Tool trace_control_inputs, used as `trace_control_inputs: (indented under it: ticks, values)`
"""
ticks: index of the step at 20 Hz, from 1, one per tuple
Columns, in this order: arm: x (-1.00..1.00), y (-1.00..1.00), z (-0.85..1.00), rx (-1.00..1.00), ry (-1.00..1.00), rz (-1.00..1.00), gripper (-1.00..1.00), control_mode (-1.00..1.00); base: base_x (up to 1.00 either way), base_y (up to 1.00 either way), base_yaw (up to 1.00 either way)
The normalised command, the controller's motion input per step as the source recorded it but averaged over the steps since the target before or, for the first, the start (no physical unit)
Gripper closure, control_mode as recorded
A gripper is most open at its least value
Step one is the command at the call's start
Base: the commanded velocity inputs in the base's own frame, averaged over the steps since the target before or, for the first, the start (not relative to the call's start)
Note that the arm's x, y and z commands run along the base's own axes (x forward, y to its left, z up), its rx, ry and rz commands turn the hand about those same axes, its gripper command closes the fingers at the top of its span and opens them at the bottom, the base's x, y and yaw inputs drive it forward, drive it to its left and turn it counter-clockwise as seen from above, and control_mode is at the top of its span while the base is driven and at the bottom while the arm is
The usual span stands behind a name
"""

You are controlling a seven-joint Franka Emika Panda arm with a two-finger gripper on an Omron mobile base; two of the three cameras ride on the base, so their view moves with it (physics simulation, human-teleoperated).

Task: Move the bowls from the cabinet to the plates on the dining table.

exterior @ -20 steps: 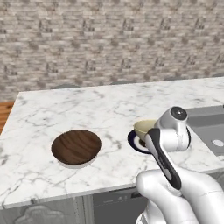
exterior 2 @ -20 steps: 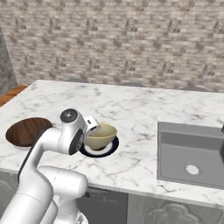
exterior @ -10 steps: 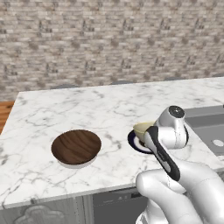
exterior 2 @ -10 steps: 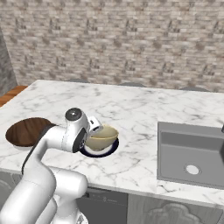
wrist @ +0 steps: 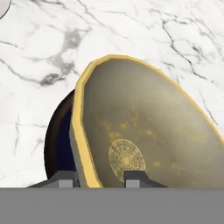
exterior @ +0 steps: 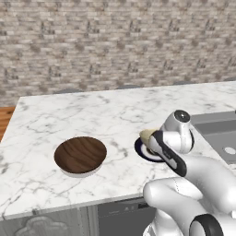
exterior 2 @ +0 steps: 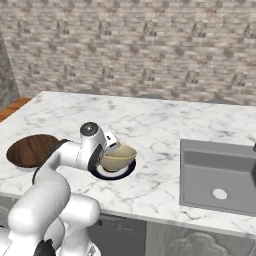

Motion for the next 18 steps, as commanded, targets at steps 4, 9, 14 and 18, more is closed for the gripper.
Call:
trace_control_inputs:
  ticks: [4,9,14,18]
  values:
    - [0.25,0.00,-0.31,0.00,0.00,0.00,1.00,-1.00,0.00,0.00,0.00]
    - [0.17,0.00,-0.29,0.00,0.00,0.00,1.00,-1.00,0.00,0.00,0.00]
    - [0.00,0.04,-0.02,0.00,0.00,0.00,1.00,-1.00,0.00,0.00,0.00]
    - [0.00,0.08,-0.09,0.00,-0.01,0.00,1.00,-1.00,0.00,0.00,0.00]
